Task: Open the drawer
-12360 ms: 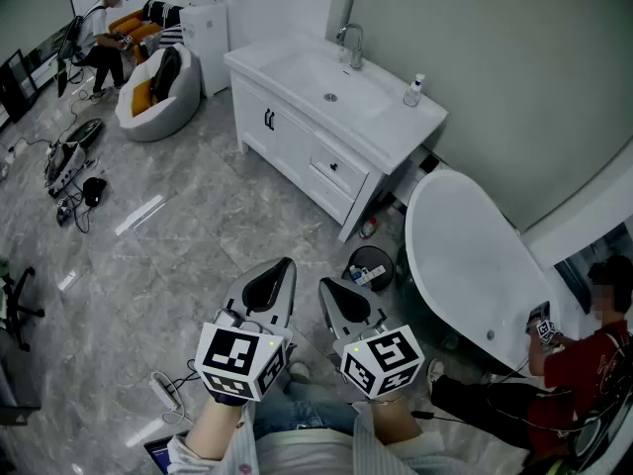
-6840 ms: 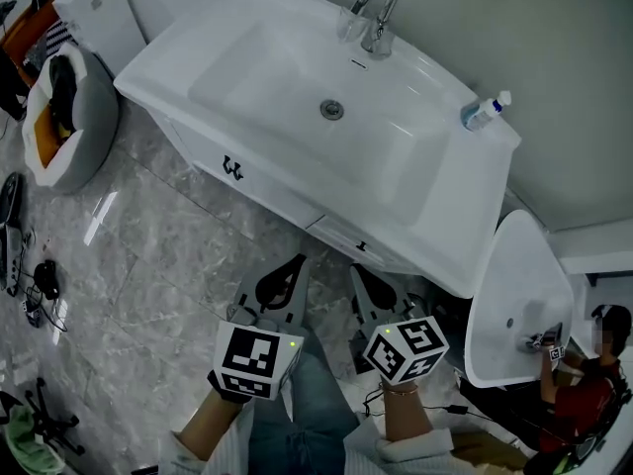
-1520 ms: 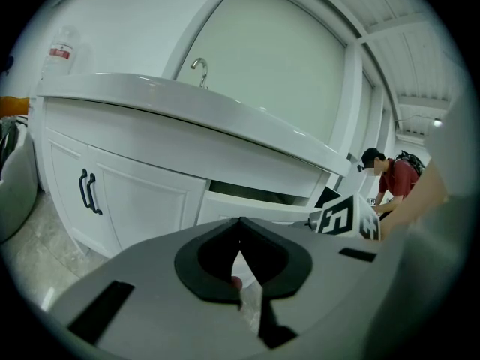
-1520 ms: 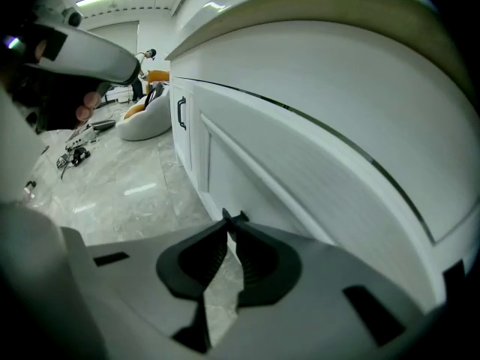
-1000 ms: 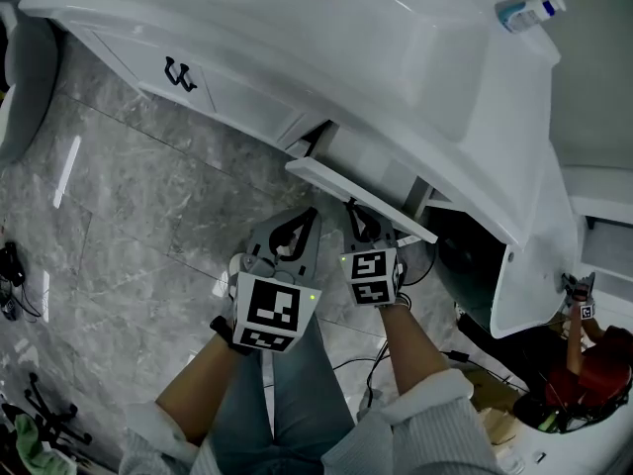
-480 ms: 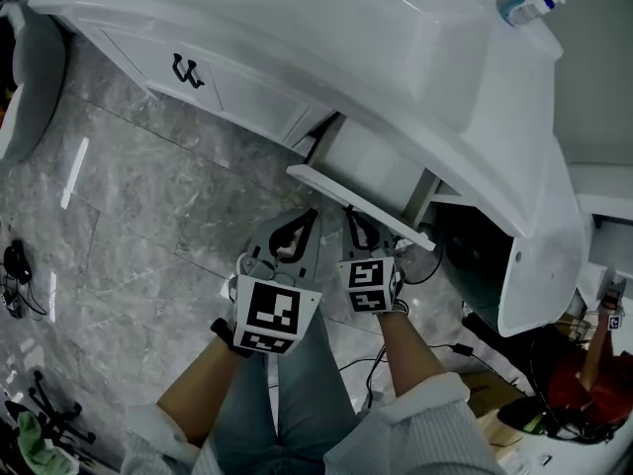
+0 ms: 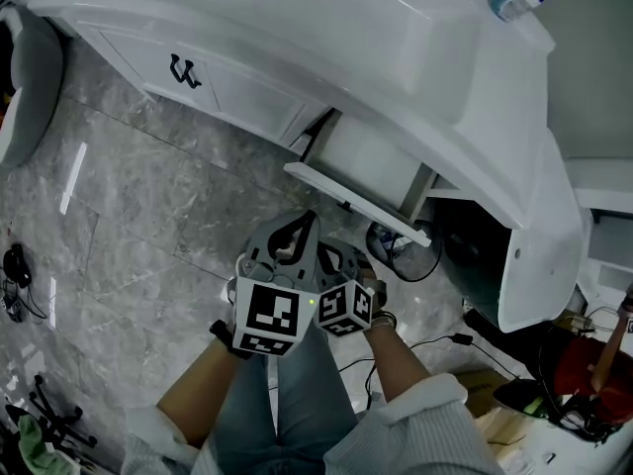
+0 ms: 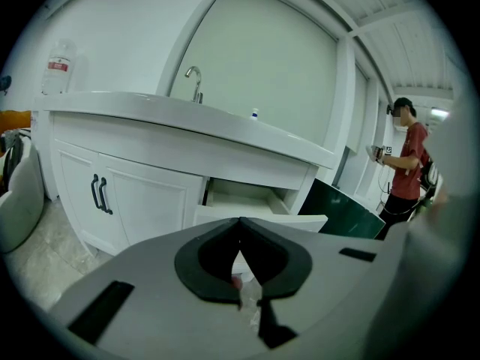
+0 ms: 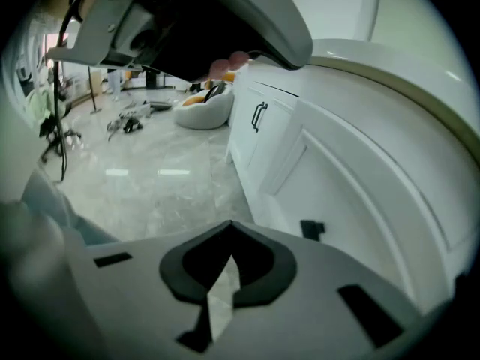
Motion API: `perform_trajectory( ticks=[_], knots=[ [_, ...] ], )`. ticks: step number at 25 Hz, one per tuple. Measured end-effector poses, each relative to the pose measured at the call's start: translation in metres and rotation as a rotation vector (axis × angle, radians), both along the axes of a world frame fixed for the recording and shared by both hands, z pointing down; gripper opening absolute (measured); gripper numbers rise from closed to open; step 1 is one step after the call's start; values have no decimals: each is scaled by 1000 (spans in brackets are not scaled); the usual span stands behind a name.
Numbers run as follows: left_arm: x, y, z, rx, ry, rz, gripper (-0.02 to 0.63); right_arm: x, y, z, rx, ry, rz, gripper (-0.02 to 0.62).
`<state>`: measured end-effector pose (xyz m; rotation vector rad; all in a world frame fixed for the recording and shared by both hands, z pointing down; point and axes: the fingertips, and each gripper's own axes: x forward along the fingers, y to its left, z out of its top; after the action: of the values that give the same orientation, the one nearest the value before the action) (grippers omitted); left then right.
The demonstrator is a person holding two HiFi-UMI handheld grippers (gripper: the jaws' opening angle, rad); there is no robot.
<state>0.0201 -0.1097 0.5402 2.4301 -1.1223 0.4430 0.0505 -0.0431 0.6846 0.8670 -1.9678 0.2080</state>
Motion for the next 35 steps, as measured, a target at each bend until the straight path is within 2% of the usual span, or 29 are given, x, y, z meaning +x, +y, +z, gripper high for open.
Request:
perform_trajectory(
  ticks=[4,12,19,35],
  knots=[
    [-7,0,-5,20,-11,2,15,-13,26,15,-80,-69,142,8],
    [-25,9,-5,15,-28,-17,15,-21,27,-4,-70,-103,192,8],
    [-24,15,-22,38,-40,3,15,-16,31,-24,-61,-109,228,8],
    [-5,39,-54,44,-62,-21,15,19,27,-80,-22,-153,276,8]
  ],
)
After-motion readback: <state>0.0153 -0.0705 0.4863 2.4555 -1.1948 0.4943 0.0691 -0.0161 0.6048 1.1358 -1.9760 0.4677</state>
